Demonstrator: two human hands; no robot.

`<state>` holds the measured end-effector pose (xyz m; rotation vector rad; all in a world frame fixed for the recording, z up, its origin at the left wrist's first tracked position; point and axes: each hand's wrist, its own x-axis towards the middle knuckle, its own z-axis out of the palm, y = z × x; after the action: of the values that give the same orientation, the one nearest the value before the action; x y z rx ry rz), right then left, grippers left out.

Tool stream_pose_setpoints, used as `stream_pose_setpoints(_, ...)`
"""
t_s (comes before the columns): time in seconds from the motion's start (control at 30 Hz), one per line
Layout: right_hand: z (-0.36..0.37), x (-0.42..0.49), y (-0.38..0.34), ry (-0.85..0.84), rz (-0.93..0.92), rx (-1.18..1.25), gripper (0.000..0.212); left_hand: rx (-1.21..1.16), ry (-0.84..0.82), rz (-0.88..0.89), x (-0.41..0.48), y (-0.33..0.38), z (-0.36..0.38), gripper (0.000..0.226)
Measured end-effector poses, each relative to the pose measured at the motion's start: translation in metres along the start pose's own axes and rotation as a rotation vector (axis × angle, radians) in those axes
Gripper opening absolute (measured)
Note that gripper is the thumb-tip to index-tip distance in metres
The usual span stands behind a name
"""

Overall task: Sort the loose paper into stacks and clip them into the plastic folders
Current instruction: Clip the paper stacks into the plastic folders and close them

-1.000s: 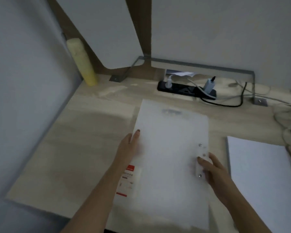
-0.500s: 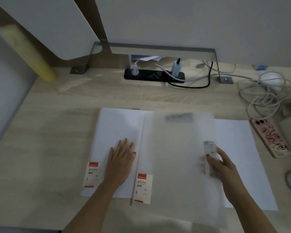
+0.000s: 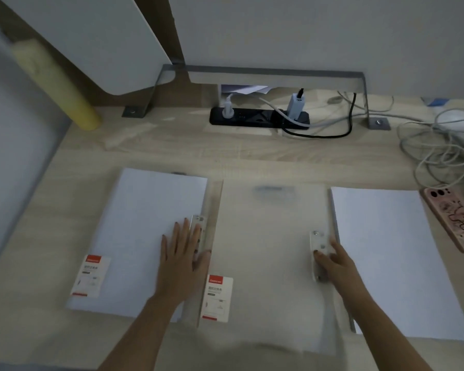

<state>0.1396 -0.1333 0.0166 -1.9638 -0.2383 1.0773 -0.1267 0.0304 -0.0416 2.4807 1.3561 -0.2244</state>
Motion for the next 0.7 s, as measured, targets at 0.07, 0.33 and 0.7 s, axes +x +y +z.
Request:
stream_pose_setpoints(0.07, 0.012, 0.002, 0.002, 0.009, -0.003, -0.059, 0.053, 0.007, 0.028, -0.027, 0.001, 0.008, 0.002, 0.061)
stream_pose_setpoints(0.33, 0.030, 0.004, 0.001, 0.143, 0.005, -0.126, 0.055, -0.132, -0.017, -0.127, 0.010, -0.005, 0.002, 0.066)
stream_pose_setpoints(0.7, 0.017, -0.013, -0.040, 0.240, 0.013, 0.036, 0.013, -0.693, -0.110, -0.060, -0.007, 0.075, -0.005, 0.066)
